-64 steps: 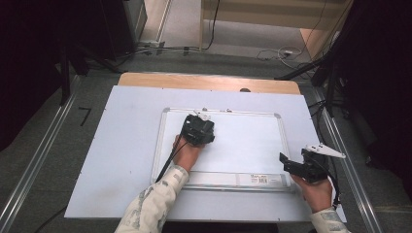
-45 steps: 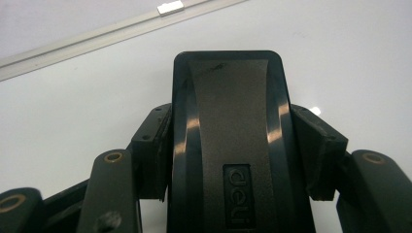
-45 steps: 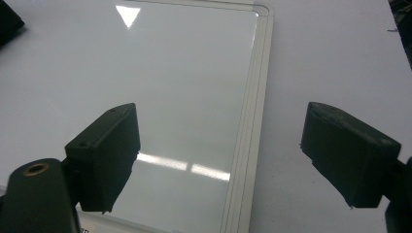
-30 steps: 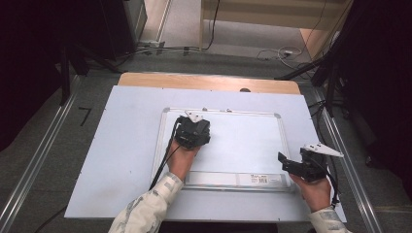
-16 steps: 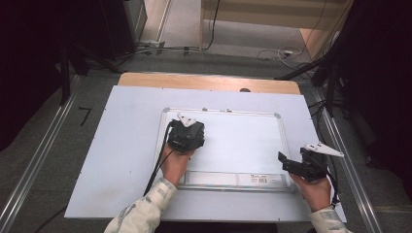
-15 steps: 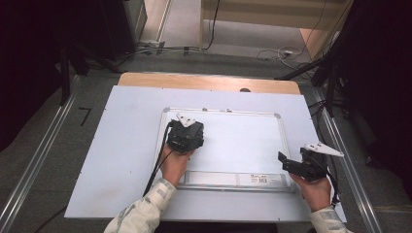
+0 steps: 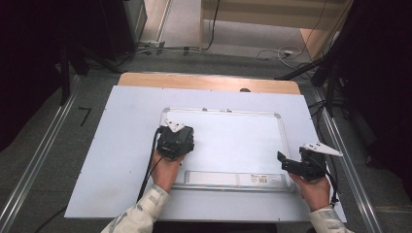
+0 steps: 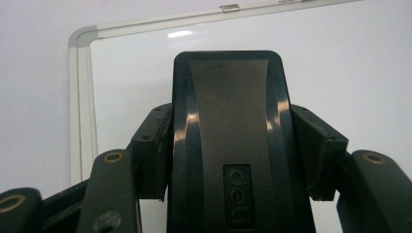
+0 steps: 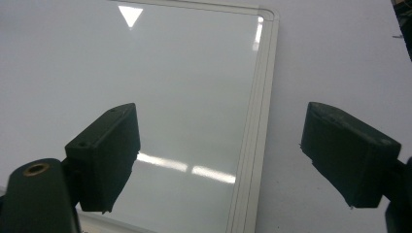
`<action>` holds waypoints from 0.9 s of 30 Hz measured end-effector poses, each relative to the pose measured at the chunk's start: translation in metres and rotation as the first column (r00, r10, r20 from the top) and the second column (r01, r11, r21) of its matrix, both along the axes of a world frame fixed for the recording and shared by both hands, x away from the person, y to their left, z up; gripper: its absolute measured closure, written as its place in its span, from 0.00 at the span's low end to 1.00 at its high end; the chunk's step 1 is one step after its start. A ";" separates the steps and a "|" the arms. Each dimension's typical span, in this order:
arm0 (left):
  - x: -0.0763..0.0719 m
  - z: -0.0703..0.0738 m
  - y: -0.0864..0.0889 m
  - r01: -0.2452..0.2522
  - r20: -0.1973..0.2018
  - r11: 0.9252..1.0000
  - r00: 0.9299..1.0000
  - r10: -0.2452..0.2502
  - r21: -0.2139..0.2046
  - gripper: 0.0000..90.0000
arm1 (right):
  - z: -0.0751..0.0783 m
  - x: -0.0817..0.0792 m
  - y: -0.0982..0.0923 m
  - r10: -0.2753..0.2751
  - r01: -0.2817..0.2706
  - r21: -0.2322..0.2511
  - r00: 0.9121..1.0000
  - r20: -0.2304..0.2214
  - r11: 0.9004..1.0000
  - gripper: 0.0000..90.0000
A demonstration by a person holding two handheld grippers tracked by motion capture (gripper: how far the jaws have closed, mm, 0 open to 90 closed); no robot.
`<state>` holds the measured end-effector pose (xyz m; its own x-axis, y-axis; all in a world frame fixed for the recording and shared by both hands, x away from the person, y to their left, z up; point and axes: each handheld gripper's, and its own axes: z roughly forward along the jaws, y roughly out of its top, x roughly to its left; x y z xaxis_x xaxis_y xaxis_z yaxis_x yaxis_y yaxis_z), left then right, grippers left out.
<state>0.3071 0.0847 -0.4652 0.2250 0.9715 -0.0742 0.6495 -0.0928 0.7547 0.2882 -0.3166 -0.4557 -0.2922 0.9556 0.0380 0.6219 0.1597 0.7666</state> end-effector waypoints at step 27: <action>-0.036 -0.030 0.015 -0.191 -0.044 0.980 0.980 0.194 0.062 0.45 | 0.000 -0.001 0.001 -0.004 0.004 0.004 1.000 0.000 1.000 0.14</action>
